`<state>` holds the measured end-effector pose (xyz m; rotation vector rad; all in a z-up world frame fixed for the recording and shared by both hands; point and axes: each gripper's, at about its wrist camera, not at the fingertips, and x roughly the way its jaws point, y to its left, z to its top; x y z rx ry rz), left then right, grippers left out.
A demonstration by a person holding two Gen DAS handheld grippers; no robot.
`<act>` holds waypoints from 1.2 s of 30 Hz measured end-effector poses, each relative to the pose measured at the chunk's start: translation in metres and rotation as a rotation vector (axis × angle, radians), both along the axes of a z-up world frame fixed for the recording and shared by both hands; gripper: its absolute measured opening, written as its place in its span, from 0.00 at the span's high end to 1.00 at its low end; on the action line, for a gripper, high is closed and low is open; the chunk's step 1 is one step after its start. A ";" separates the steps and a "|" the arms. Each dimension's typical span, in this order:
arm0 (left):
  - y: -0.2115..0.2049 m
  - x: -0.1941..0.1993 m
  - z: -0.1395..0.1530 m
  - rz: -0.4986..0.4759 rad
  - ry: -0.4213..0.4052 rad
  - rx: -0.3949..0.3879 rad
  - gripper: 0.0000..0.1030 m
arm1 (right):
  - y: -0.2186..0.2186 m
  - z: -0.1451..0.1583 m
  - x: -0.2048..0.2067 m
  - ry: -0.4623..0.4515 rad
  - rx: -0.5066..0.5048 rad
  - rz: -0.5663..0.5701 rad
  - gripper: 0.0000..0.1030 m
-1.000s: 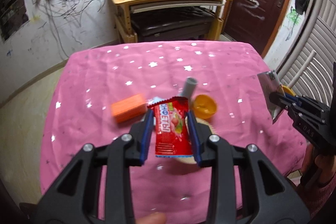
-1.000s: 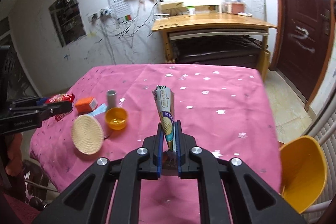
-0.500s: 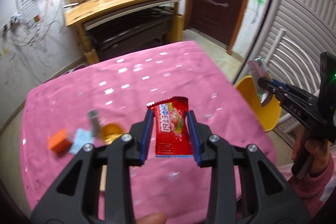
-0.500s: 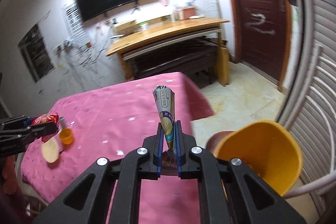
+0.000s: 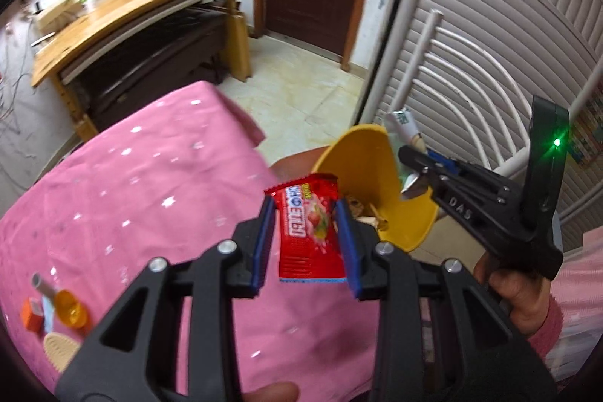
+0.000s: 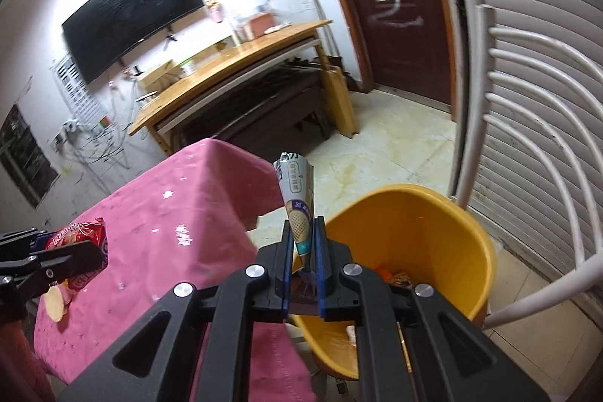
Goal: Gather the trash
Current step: 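Carry both wrappers over the yellow bin and open both tools to drop them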
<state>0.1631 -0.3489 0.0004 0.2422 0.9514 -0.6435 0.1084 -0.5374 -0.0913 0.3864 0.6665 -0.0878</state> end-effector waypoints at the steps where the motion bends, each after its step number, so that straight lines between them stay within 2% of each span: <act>1: -0.010 0.001 -0.003 -0.013 0.007 0.004 0.70 | -0.004 -0.002 0.000 0.003 0.006 -0.007 0.96; 19: -0.119 0.029 -0.053 -0.104 0.076 0.094 0.69 | -0.062 -0.051 0.001 0.087 0.066 -0.167 0.95; 21: -0.121 0.028 -0.053 -0.104 0.082 0.099 0.50 | -0.064 -0.056 0.003 0.095 0.074 -0.176 0.95; 22: -0.122 0.027 -0.052 -0.101 0.083 0.097 0.28 | -0.065 -0.057 0.004 0.095 0.067 -0.178 0.95; 23: -0.124 0.027 -0.051 -0.095 0.077 0.089 0.22 | -0.066 -0.058 0.004 0.098 0.054 -0.188 0.95; 30: -0.118 0.025 -0.044 -0.072 0.064 0.083 0.22 | -0.070 -0.059 0.002 0.095 0.056 -0.207 0.94; 32: -0.111 0.024 -0.040 -0.062 0.060 0.077 0.22 | -0.067 -0.059 0.003 0.096 0.042 -0.208 0.88; 33: -0.108 0.023 -0.039 -0.057 0.063 0.073 0.22 | -0.065 -0.058 0.003 0.093 0.037 -0.206 0.78; 34: -0.106 0.023 -0.038 -0.052 0.067 0.067 0.22 | -0.065 -0.058 0.004 0.090 0.033 -0.204 0.58; 35: -0.100 0.023 -0.035 -0.043 0.071 0.060 0.22 | -0.064 -0.058 0.004 0.084 0.029 -0.202 0.44; 36: -0.096 0.022 -0.033 -0.036 0.071 0.057 0.22 | -0.063 -0.056 0.003 0.069 0.028 -0.202 0.25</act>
